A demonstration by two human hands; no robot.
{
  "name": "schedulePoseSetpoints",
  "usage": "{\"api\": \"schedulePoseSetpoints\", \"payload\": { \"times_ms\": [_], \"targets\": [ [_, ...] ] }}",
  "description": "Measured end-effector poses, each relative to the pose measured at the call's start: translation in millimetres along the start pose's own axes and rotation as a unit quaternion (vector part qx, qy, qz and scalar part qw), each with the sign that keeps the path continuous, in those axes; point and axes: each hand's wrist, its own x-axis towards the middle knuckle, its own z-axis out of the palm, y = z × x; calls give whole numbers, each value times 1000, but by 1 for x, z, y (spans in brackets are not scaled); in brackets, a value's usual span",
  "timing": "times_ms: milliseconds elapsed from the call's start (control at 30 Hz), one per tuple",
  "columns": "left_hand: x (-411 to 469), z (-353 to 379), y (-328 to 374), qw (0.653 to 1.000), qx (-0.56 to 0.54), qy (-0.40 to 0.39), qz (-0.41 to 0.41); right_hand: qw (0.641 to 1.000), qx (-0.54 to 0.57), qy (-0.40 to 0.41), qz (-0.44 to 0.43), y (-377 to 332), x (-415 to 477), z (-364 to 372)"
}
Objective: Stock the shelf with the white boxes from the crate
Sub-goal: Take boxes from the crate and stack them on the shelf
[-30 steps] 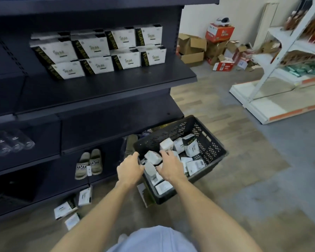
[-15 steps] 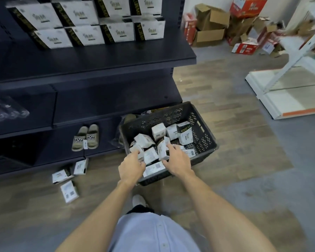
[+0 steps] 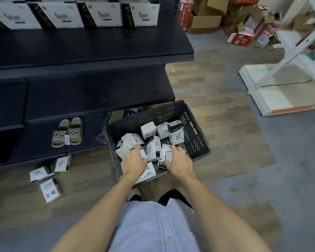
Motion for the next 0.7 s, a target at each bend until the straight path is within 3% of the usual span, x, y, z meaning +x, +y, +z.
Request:
{"api": "schedulePoseSetpoints", "payload": {
  "times_ms": [300, 700],
  "targets": [
    [20, 12, 21, 999, -16, -13, -50, 996, -19, -79, -32, 5, 52, 0],
    [43, 59, 84, 971, -79, 9, -226, 964, -105, -189, -154, 75, 149, -37]
  ]
}}
